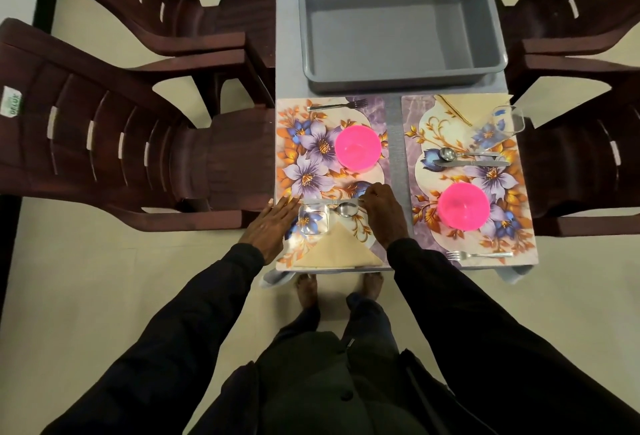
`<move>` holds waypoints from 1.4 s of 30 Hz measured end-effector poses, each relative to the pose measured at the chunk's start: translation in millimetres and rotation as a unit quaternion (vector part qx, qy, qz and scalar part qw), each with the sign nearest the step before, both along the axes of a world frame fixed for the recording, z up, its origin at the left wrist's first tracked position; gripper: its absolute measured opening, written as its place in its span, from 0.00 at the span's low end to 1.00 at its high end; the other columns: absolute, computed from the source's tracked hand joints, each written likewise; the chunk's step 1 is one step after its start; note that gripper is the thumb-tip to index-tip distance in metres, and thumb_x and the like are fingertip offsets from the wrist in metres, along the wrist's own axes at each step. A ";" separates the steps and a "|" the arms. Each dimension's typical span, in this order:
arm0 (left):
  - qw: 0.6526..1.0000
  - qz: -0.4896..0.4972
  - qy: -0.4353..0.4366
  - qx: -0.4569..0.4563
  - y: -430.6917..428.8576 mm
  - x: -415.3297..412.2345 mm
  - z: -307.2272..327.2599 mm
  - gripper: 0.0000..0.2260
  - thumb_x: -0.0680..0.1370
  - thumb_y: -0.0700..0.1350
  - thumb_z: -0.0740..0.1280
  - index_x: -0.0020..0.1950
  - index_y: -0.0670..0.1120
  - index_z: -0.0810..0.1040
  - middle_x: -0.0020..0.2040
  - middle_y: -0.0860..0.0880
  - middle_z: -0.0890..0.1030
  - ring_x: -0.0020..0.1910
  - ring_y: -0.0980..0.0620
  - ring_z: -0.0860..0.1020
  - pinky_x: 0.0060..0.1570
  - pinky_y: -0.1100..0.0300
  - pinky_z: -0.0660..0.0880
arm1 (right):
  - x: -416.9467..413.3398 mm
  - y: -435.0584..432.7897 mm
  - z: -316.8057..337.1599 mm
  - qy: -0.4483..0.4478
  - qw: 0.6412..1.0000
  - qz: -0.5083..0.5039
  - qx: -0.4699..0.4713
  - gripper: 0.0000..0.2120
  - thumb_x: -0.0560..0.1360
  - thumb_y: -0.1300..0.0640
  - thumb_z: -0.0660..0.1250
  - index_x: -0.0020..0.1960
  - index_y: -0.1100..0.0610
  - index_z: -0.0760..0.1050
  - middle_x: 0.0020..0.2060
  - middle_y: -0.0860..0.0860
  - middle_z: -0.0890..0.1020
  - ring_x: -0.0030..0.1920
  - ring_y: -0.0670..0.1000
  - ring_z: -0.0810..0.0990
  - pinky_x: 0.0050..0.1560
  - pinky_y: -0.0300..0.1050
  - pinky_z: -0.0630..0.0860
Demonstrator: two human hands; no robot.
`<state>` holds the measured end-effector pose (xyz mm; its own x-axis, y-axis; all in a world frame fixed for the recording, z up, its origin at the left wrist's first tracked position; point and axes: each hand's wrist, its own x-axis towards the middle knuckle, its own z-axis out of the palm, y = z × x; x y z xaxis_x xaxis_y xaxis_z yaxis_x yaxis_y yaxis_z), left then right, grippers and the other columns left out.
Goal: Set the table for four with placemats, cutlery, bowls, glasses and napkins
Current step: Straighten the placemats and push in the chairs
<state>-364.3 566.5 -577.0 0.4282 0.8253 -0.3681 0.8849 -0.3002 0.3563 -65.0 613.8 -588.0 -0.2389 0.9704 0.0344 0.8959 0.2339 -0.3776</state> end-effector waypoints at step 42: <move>0.996 0.077 -0.038 0.032 -11.2 5.9 -6.9 0.34 0.81 0.38 0.65 0.83 0.44 0.51 0.83 0.45 0.53 0.83 0.47 0.50 0.79 0.55 0.41 | -5.0 -8.4 5.6 0.129 0.989 0.066 -0.022 0.10 0.79 0.61 0.69 0.59 0.59 0.79 0.62 0.56 0.78 0.63 0.54 0.75 0.59 0.43 0.77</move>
<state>-358.4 555.3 -583.8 0.3190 0.9040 -0.2848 0.8935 -0.1865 0.4086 -69.9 605.4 -582.4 -0.3520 0.9335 0.0687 0.7309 0.3200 -0.6029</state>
